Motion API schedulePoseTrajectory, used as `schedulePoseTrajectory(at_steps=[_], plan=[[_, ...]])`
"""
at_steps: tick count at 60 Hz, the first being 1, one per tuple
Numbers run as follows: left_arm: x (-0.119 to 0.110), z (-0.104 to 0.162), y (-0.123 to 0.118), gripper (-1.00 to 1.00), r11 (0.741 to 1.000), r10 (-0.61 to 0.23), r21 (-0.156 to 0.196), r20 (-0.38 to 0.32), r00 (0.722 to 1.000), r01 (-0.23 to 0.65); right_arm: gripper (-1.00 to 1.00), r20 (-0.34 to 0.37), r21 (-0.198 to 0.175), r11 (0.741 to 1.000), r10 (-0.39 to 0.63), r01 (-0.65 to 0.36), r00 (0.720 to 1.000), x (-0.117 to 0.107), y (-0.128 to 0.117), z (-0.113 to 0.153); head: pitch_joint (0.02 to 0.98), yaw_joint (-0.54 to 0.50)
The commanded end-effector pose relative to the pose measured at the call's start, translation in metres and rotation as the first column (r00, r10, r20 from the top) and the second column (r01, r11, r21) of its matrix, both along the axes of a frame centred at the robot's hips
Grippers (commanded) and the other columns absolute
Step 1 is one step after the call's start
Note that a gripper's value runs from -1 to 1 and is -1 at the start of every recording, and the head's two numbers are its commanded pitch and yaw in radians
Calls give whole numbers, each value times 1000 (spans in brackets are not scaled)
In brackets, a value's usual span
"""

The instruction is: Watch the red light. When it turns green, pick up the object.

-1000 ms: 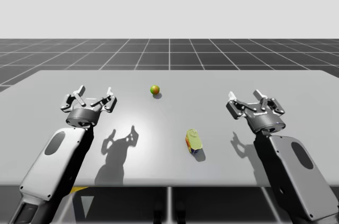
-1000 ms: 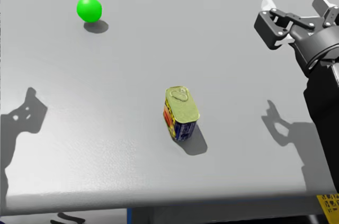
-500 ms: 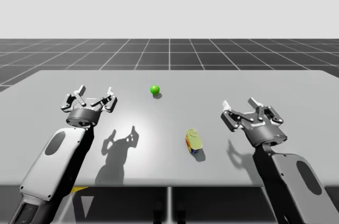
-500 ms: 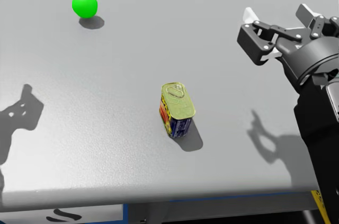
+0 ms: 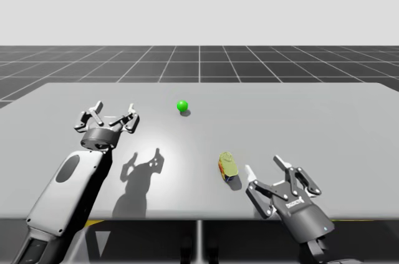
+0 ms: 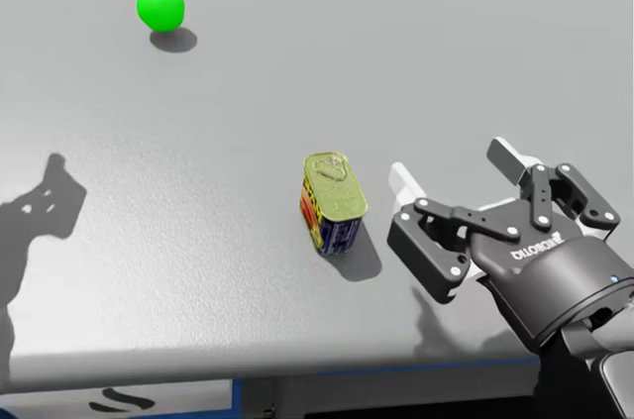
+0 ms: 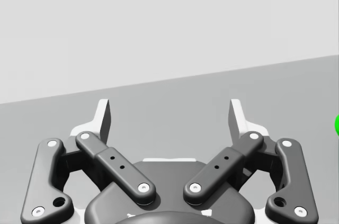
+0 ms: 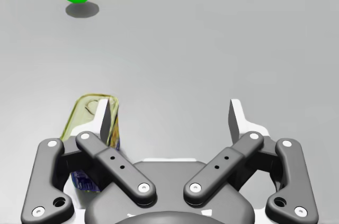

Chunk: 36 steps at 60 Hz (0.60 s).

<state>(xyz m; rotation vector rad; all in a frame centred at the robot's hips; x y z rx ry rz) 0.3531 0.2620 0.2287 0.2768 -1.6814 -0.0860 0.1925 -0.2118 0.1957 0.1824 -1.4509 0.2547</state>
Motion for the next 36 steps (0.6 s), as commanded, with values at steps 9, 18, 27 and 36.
schedulePoseTrajectory(at_steps=[9,18,27,36], plan=[[1,-3,-3,-1000,1000,-5,8,-7,1000,5,-1000,-76,109,989,106,-97,991,-35,30,-32,895,-163],[1,-4,-4,-1000,1000,-6,8,-8,1000,6,-1000,-103,156,981,131,-114,986,-37,41,-42,896,-167],[1,-3,-4,-1000,1000,-6,8,-8,1000,6,-1000,-130,156,984,106,-86,986,-31,52,-54,897,-168],[1,-3,-4,-1000,1000,-6,8,-8,1000,6,-1000,-118,97,995,28,-16,993,-16,61,-62,898,-167]])
